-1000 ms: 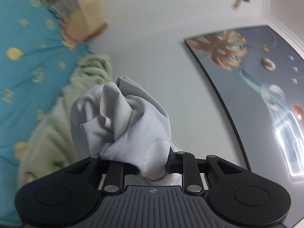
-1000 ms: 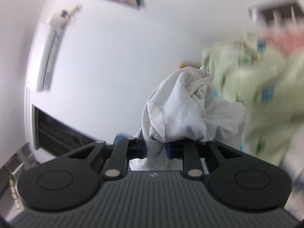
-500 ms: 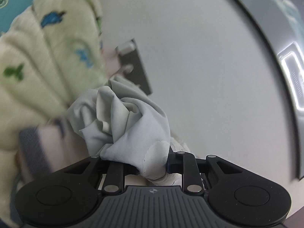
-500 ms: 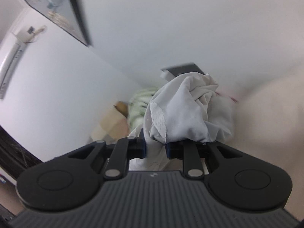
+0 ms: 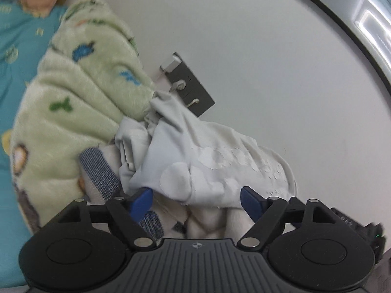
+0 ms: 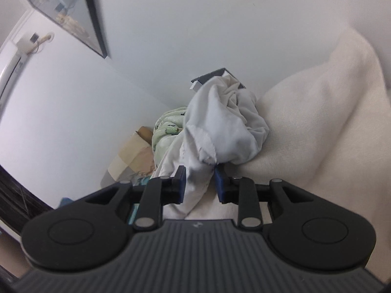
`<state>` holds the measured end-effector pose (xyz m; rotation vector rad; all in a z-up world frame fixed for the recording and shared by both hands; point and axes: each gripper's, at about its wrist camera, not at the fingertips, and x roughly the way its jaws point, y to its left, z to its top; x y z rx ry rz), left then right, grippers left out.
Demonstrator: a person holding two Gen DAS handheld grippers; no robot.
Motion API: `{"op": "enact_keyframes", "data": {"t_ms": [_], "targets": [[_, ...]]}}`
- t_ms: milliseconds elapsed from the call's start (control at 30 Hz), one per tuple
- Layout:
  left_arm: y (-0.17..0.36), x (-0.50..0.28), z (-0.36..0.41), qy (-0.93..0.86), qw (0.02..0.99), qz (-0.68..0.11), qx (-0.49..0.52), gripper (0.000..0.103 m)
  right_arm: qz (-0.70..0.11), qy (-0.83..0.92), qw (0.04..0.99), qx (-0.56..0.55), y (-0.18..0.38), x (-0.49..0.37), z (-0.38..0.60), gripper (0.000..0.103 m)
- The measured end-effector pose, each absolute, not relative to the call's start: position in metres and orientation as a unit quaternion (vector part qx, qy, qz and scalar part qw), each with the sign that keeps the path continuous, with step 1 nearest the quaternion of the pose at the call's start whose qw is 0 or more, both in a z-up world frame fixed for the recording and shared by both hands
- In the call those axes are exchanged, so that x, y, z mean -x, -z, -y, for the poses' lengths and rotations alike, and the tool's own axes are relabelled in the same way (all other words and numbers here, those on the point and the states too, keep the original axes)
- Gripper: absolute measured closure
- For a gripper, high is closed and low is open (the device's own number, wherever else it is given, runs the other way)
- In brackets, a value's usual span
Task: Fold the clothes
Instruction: 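Carry the shirt with both grippers onto the cream cloth by the wall, then open both grippers and release the shirt on the cream cloth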
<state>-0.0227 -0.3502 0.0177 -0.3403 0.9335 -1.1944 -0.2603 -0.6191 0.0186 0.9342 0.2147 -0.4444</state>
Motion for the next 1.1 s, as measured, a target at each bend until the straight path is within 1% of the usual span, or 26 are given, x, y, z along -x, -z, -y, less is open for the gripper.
{"op": "enact_keyframes", "data": {"t_ms": [67, 133, 233, 367, 433, 500, 567, 600, 633, 667, 700, 767, 1100], "targets": [[-0.036, 0.039, 0.340, 0.539, 0.734, -0.394, 0.126, 0.016, -0.108, 0.217, 0.878, -0.413, -0.032, 0.269, 0.602, 0.074], [-0.055, 0.059, 0.327, 0.538, 0.753, -0.365, 0.100, 0.007, -0.115, 0.224, 0.892, -0.375, -0.047, 0.276, 0.583, 0.074], [-0.083, 0.092, 0.309, 0.534, 0.782, -0.316, 0.061, 0.001, -0.114, 0.224, 0.912, -0.324, -0.066, 0.286, 0.553, 0.073], [-0.113, 0.134, 0.284, 0.516, 0.815, -0.261, 0.022, 0.000, -0.108, 0.232, 0.931, -0.260, -0.088, 0.296, 0.522, 0.073], [-0.118, 0.144, 0.278, 0.512, 0.821, -0.252, 0.016, 0.000, -0.105, 0.237, 0.937, -0.233, -0.093, 0.306, 0.506, 0.072], [-0.123, 0.154, 0.272, 0.508, 0.826, -0.243, 0.011, 0.000, -0.103, 0.241, 0.942, -0.210, -0.095, 0.317, 0.492, 0.066], [-0.127, 0.165, 0.266, 0.503, 0.832, -0.235, 0.005, 0.000, -0.100, 0.249, 0.945, -0.189, -0.099, 0.324, 0.482, 0.054], [-0.129, 0.170, 0.263, 0.501, 0.834, -0.230, 0.002, 0.000, -0.098, 0.251, 0.946, -0.179, -0.100, 0.327, 0.477, 0.051], [-0.132, 0.175, 0.260, 0.499, 0.837, -0.226, 0.000, 0.000, -0.097, 0.254, 0.947, -0.170, -0.101, 0.330, 0.473, 0.046], [-0.134, 0.180, 0.257, 0.496, 0.839, -0.221, -0.003, 0.000, -0.097, 0.257, 0.948, -0.161, -0.101, 0.332, 0.470, 0.042], [-0.136, 0.185, 0.254, 0.494, 0.842, -0.217, -0.006, 0.000, -0.097, 0.260, 0.948, -0.153, -0.101, 0.334, 0.467, 0.041], [-0.135, 0.191, 0.251, 0.489, 0.846, -0.212, -0.012, 0.000, -0.099, 0.262, 0.949, -0.142, -0.100, 0.336, 0.462, 0.031], [-0.127, 0.207, 0.243, 0.476, 0.856, -0.201, -0.029, 0.000, -0.124, 0.273, 0.946, -0.121, -0.096, 0.331, 0.451, 0.031]]}}
